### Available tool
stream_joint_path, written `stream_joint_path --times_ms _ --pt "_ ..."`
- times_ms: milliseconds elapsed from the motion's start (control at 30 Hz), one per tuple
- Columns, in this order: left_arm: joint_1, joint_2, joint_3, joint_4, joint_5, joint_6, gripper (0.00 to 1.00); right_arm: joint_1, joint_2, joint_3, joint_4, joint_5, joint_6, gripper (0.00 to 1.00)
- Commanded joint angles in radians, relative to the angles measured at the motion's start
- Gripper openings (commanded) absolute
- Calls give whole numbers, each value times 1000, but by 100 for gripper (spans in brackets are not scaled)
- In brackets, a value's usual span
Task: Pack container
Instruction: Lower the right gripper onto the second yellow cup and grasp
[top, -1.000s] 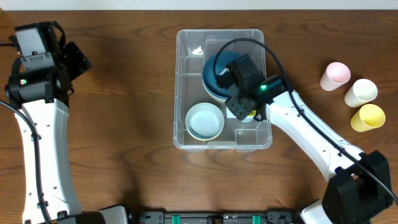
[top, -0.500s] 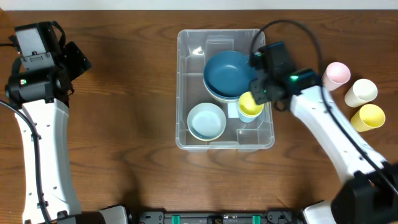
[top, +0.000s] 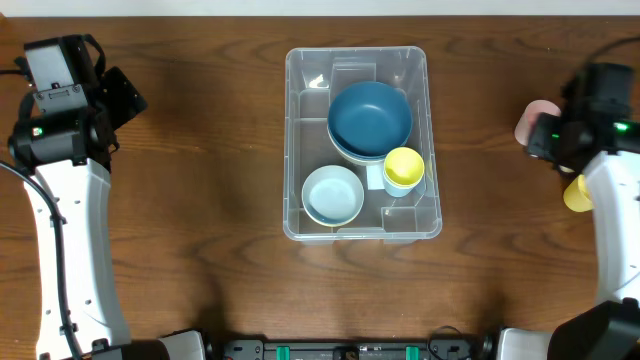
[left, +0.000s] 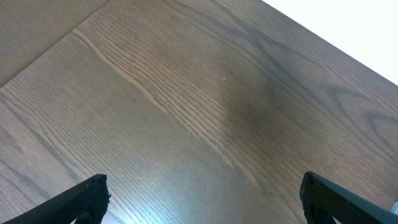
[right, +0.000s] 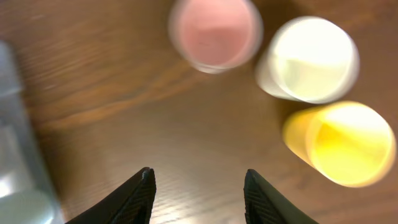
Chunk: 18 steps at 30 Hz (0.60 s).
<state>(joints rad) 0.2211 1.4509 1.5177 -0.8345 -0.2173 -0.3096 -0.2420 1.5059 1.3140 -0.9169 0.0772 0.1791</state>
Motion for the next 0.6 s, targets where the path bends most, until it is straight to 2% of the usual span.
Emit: stream_joint_path --times_ms 0,267,467,567 --pt "4 -8 18 -3 -16 10 98 -71 -11 18 -18 -2 45 48" --pt "4 -8 18 -3 -16 10 98 -167 1 -23 -35 97 76 50" --pt "4 -8 18 -3 -16 10 98 -229 24 -101 55 136 75 50" --pt "4 -8 18 -3 -16 10 98 -261 32 -143 101 133 75 53"
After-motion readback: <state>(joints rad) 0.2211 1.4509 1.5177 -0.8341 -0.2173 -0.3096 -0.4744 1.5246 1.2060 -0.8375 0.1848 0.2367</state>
